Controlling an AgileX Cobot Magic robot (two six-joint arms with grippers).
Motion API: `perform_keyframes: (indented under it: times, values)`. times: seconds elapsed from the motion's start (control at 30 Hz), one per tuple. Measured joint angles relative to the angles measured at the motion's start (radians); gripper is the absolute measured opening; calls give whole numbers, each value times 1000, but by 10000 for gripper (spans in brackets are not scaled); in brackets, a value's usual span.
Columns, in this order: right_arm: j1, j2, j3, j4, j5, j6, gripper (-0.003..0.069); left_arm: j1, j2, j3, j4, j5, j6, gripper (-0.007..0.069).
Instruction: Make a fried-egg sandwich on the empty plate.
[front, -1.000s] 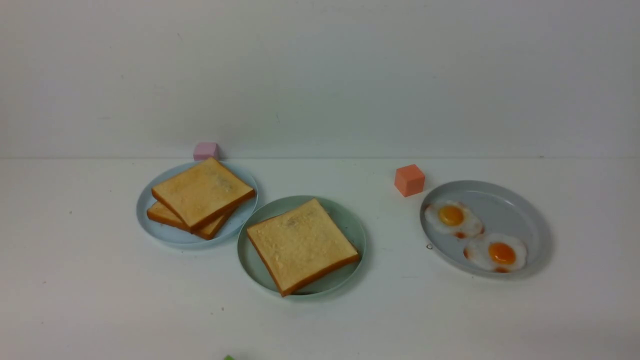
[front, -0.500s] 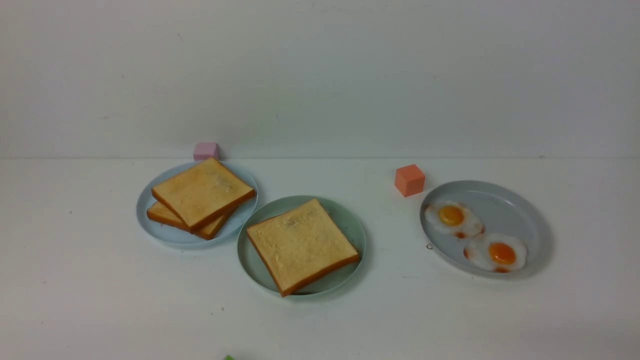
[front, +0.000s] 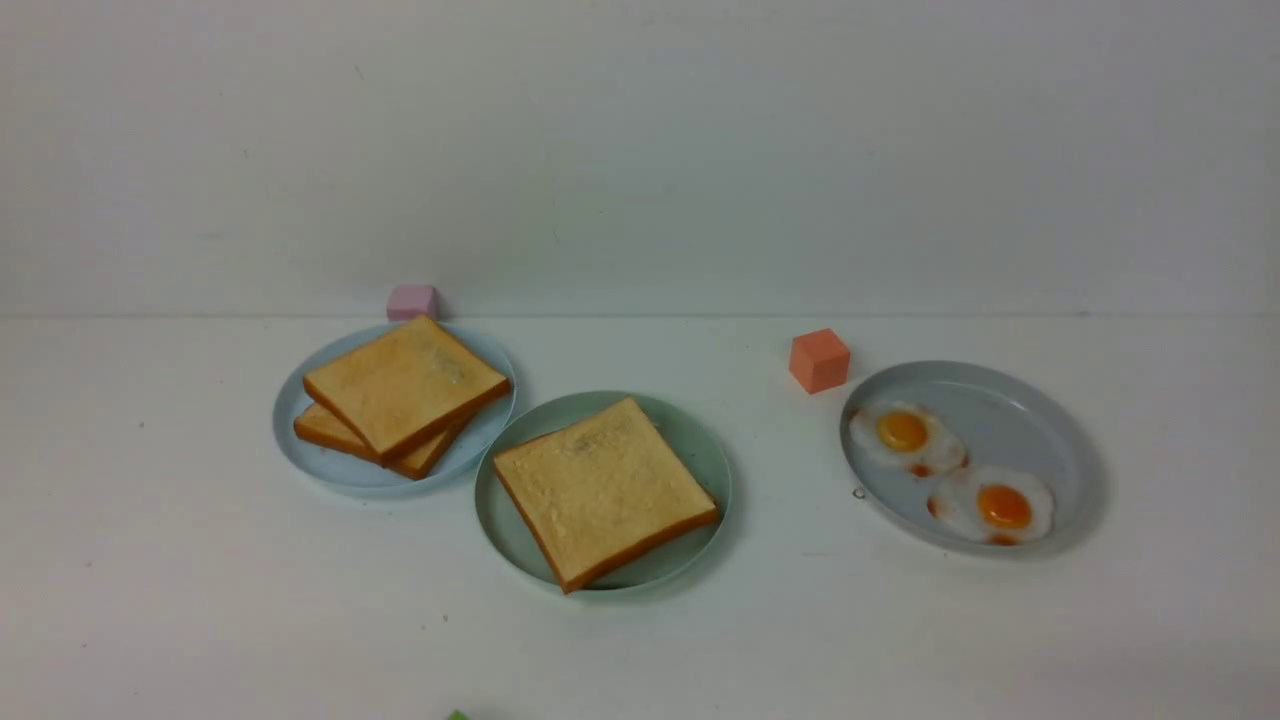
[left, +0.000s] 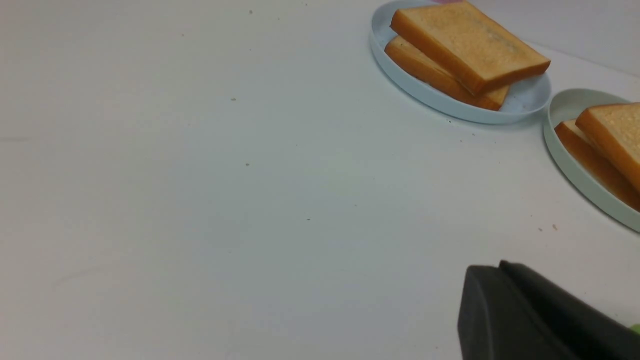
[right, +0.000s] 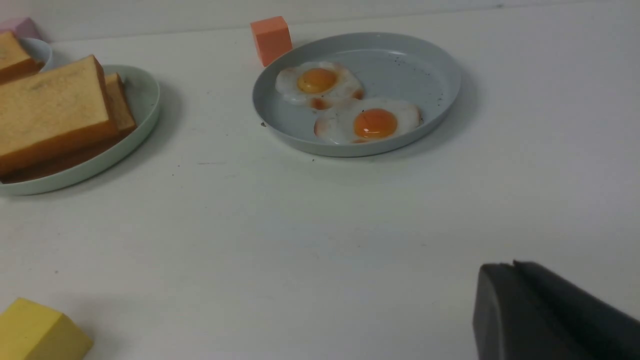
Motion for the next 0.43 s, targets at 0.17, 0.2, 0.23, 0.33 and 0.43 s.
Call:
perform_keyframes:
  times: [0.17,0.2,0.23,0.33,0.43]
  values:
    - [0,0,0,0,0,0,46,0,0,0,0,0,0,17]
    - [0,0,0,0,0,0,49,0,0,0,0,0,0,17]
    - [0,0,0,0,0,0,50,0,0,0,0,0,0,17]
    - [0,0,0,0,0,0,54,0,0,0,0,0,0,17]
    - [0,0,0,0,0,0,58,0,0,0,0,0,0,17]
